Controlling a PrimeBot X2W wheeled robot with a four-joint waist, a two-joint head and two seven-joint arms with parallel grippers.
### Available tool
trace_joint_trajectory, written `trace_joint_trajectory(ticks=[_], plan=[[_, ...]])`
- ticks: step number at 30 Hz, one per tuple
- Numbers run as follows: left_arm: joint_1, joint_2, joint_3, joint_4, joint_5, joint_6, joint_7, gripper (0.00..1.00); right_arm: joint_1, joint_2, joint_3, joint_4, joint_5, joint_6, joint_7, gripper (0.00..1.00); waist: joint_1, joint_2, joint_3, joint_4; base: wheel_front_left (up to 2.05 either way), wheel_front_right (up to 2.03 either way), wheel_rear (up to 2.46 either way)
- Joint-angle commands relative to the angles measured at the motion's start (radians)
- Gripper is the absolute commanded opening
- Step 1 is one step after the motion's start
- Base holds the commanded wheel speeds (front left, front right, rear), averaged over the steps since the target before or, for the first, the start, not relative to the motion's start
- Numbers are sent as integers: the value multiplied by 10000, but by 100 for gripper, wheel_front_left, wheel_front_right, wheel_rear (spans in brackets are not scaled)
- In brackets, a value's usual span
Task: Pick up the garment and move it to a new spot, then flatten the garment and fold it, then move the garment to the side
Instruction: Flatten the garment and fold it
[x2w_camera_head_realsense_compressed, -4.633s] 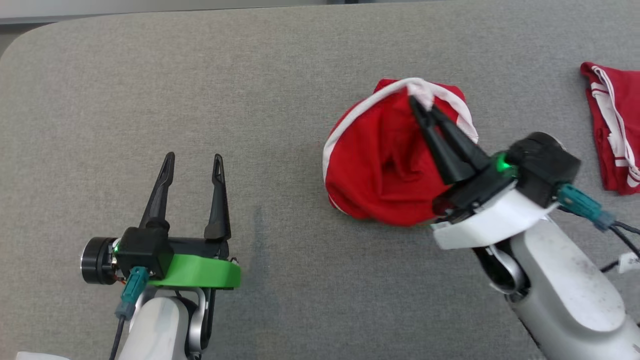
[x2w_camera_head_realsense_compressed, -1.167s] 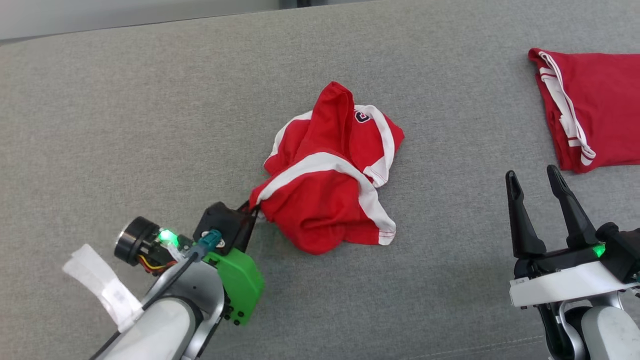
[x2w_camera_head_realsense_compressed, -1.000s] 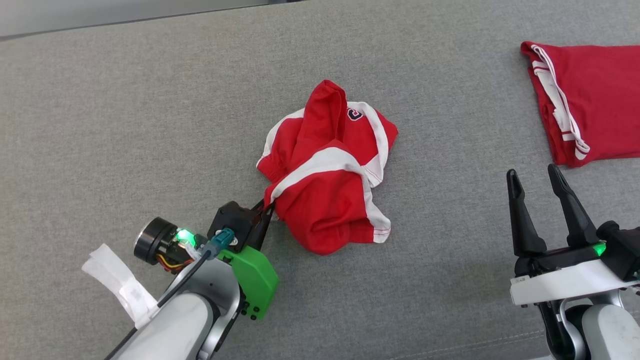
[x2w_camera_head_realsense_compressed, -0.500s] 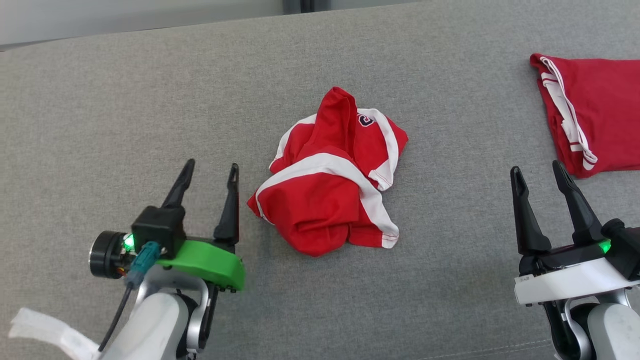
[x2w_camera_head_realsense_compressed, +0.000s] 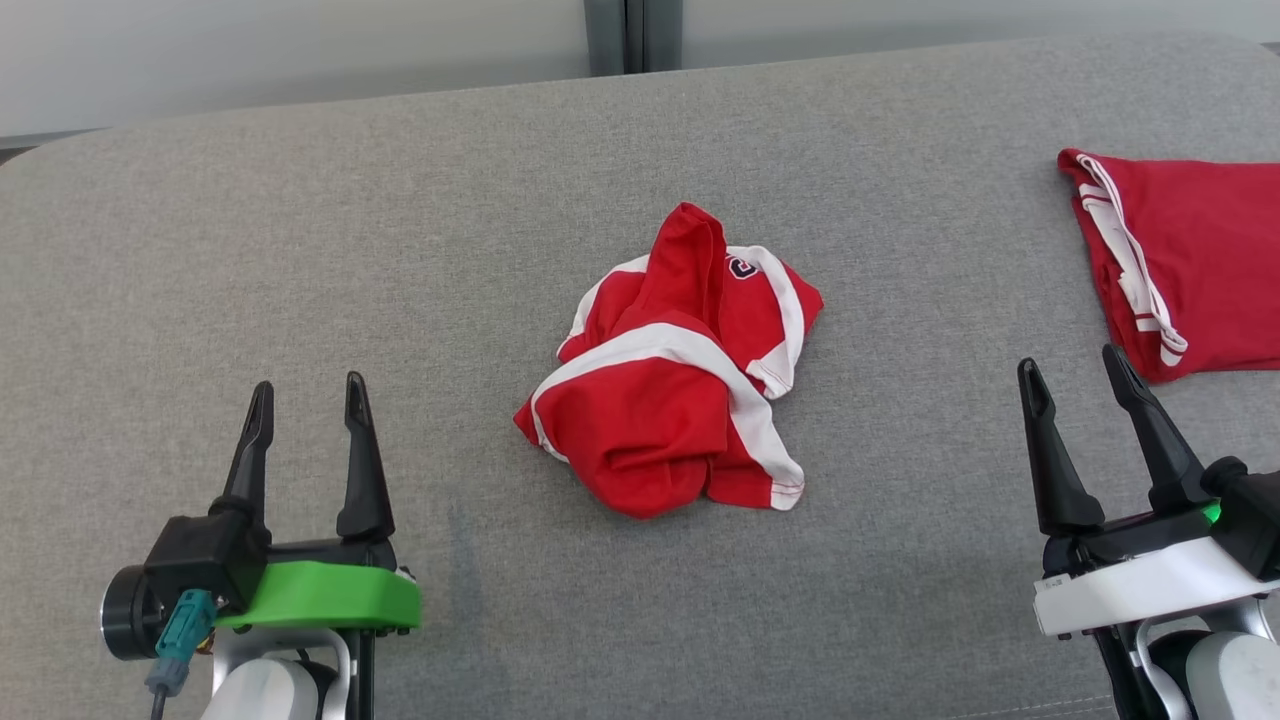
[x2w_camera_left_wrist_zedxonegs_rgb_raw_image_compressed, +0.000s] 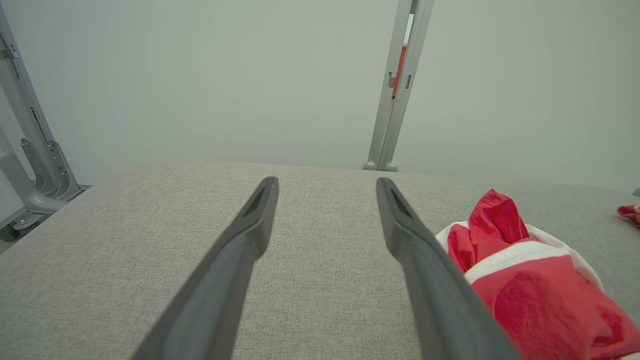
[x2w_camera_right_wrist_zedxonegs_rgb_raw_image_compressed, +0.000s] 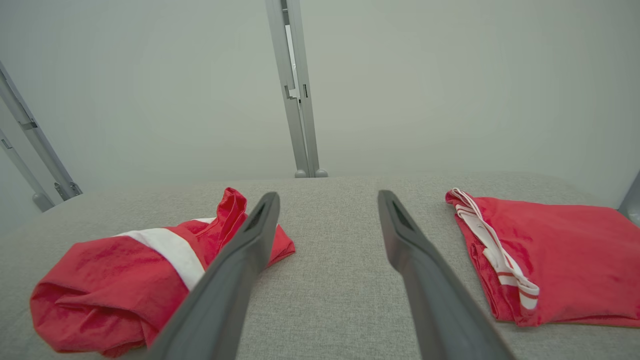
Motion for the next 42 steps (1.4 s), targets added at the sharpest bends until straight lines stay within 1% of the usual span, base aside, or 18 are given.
trace_joint_trajectory(ticks=[1, 11, 16, 20, 23, 27, 29, 32, 33, 34, 35, 38, 42], plan=[[155, 13, 76, 5, 57, -28, -52, 100, 99, -5, -31, -70, -76, -9, 41, 100, 0, 0, -56, 5, 0, 0, 0], [165, -77, 218, -15, 292, -73, -83, 100, 175, 57, -118, -129, -125, -9, 174, 100, 0, 0, -105, 41, 0, 0, 0], [-146, -176, 156, -113, 440, -154, -90, 100, 64, -137, 128, 173, -47, -8, 336, 100, 0, 0, 141, 303, 0, 0, 0], [-435, -285, 168, -241, 638, -271, -92, 100, -200, -347, 856, 784, 139, -8, 427, 100, 0, 0, 509, 643, 0, 0, 0], [-650, -455, 205, -296, 792, -394, -86, 100, -556, -448, 1949, 1563, 354, -8, 468, 100, 0, 0, 822, 955, 0, 0, 0], [-869, -660, 265, -255, 996, -555, -85, 100, -1169, -421, 3078, 2780, 682, -9, 355, 100, 0, 0, 1087, 1299, 0, 0, 0], [-936, -771, 312, -221, 1096, -611, -86, 100, -1537, -356, 3460, 3405, 816, -9, 284, 100, 0, 0, 1160, 1393, 0, 0, 0], [-972, -898, 391, -172, 1225, -713, -86, 100, -1979, -280, 3739, 4184, 999, -9, 49, 100, 0, 0, 1199, 1472, 0, 0, 0], [-963, -945, 436, -153, 1248, -749, -86, 100, -2089, -280, 3824, 4464, 1038, -9, 26, 36, 0, 0, 1200, 1477, 0, 0, 0], [-951, -983, 459, -151, 1282, -767, -86, 100, -2187, -302, 3837, 4623, 1085, -9, -73, 24, 0, 0, 1201, 1477, 0, 0, 0], [-928, -1026, 494, -144, 1326, -795, -86, 100, -2311, -333, 3811, 4791, 1145, -9, -164, 0, 0, 0, 1199, 1470, 0, 0, 0], [-842, -1094, 614, -135, 1391, -862, -87, 100, -2497, -491, 3555, 4946, 1044, -9, -562, 0, 0, 0, 1179, 1400, 0, 0, 0], [-760, -1156, 757, -131, 1522, -958, -87, 100, -2480, -774, 2620, 4702, 780, -9, -962, 0, 0, 0, 1137, 1234, 0, 0, 0]])
